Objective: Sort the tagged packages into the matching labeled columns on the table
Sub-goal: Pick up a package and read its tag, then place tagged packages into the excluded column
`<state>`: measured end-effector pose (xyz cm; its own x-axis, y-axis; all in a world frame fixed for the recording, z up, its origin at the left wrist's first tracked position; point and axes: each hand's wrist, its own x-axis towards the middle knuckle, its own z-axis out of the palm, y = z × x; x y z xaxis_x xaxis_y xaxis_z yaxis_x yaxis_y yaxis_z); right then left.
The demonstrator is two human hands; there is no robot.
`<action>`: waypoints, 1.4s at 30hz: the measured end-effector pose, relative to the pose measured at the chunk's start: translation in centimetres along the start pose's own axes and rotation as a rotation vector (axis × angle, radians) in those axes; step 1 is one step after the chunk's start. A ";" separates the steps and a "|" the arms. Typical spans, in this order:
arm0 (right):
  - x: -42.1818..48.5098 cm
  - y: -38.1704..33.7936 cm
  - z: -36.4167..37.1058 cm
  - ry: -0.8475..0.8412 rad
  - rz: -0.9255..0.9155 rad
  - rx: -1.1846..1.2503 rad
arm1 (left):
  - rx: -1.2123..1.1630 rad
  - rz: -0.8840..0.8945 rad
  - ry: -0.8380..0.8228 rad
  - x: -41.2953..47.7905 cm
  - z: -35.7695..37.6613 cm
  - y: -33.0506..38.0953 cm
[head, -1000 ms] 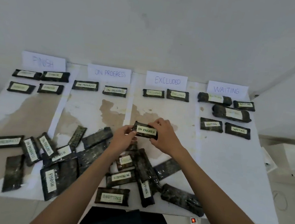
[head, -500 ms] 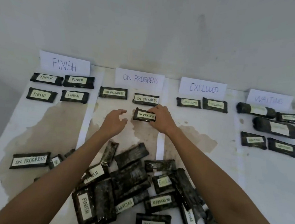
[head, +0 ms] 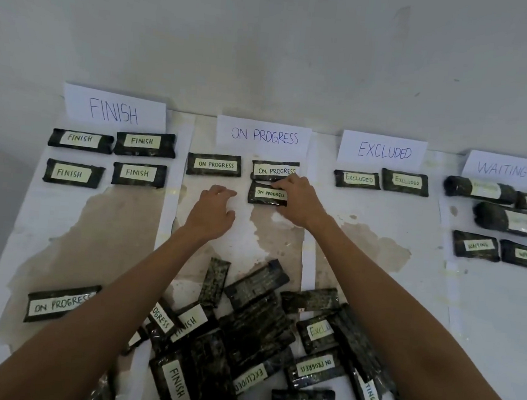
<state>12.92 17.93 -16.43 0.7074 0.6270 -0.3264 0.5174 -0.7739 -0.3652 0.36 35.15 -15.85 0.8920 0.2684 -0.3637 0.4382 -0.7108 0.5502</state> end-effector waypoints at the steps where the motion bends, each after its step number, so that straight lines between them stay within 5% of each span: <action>1: -0.3 -0.2 -0.1 0.007 -0.007 -0.010 | -0.003 0.004 0.000 -0.3 -0.1 -0.1; 6: -3.6 -2.1 -0.9 0.057 -0.083 -0.040 | -0.057 0.051 -0.028 -2.7 -0.4 -0.1; 13: -11.3 -4.1 1.7 -0.246 -0.328 -0.115 | -0.101 0.087 -0.070 -7.4 1.5 0.1; 18: -12.6 -3.0 4.5 -0.230 -0.382 -0.234 | -0.113 0.077 -0.090 -9.7 2.9 -0.1; 26: -13.2 -3.3 1.3 -0.294 0.107 0.670 | -0.522 -0.165 -0.040 -11.4 2.9 0.6; 34: -13.7 -3.8 0.8 -0.256 0.217 0.853 | -0.702 -0.261 0.004 -11.6 2.0 0.5; 37: -13.7 -4.5 0.7 -0.212 0.151 0.713 | -0.762 -0.284 0.018 -11.7 1.6 0.4; 42: -12.9 -5.3 0.2 -0.108 -0.173 0.068 | -0.724 -0.237 0.034 -11.3 1.0 0.7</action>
<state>0.98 13.98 -10.42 0.5529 0.7589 -0.3441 0.5904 -0.6481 -0.4810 -9.53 31.03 -12.11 0.7627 0.3888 -0.5168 0.5713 -0.0304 0.8202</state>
